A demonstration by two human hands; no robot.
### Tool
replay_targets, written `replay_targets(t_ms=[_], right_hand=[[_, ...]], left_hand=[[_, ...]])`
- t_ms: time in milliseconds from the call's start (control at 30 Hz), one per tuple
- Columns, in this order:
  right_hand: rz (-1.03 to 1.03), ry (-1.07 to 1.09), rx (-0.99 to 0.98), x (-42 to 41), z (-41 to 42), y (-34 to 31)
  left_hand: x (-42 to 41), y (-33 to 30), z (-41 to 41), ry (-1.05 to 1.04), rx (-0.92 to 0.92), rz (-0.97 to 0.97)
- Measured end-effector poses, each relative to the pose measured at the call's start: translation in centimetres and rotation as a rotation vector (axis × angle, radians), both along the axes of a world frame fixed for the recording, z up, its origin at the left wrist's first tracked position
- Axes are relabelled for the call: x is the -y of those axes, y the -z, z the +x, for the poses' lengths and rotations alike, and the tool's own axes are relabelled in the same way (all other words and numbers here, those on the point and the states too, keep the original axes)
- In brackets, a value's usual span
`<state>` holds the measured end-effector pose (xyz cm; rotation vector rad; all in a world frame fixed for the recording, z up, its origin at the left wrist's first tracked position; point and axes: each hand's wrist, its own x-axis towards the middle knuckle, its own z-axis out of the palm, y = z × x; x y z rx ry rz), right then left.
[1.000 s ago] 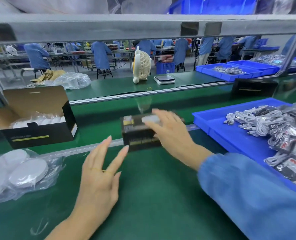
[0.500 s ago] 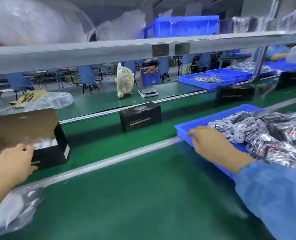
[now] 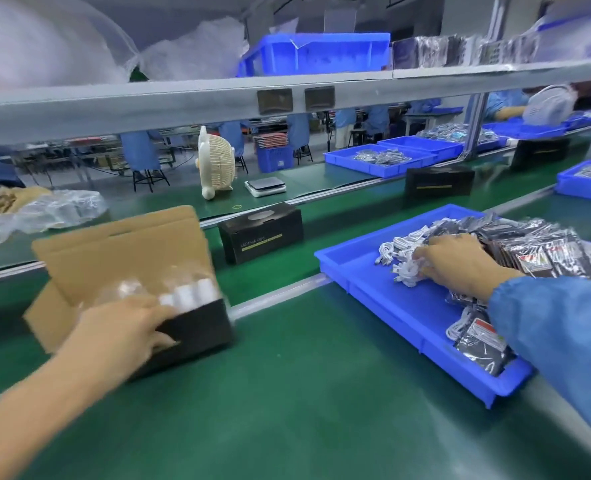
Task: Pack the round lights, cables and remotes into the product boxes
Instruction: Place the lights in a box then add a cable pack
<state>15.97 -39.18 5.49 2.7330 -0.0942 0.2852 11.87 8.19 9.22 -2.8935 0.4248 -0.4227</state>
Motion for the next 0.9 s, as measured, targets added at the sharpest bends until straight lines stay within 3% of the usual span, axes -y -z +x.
replay_targets(t_ms=[67, 167, 233, 333, 400, 500, 567, 700, 800, 900], right_hand=[[0.069, -0.046, 0.076, -0.2, 0.2, 0.0], [0.204, -0.082, 0.087, -1.2, -0.3, 0.0], [0.487, -0.194, 0.287, -1.9, -1.1, -0.7], [0.918, -0.469, 0.695, -4.8, -3.0, -3.5], [0.959, -0.807, 0.779, -9.4, -5.1, -5.6], [0.798, -1.188, 0.609, -17.3, -7.3, -7.2], [0.605, -1.315, 0.393, -22.0, -8.1, -7.0], [0.187, -1.378, 0.096, -27.5, -6.8, -6.1], [0.244, -1.327, -0.077, -29.3, -6.1, -5.8], [0.116, -1.346, -0.225, -30.7, -6.6, -5.0]], left_hand=[[4.2, 1.0, -2.6, 0.090, -0.043, 0.064], [8.5, 2.8, -6.1, 0.268, 0.019, -0.078], [8.5, 3.4, -7.9, 0.329, 0.170, -0.174], [7.6, 3.3, -10.1, 0.139, 0.235, -0.114], [8.1, 2.9, -11.1, -0.072, -0.007, -0.025], [9.7, 4.4, -11.3, -0.231, -0.255, -0.035], [10.7, 3.7, -11.5, -0.239, -0.205, -0.086], [10.8, 4.4, -11.1, -0.116, -0.020, -0.057], [11.0, 5.3, -11.4, -0.085, -0.003, -0.068], [11.1, 5.6, -11.4, -0.034, 0.039, -0.071]])
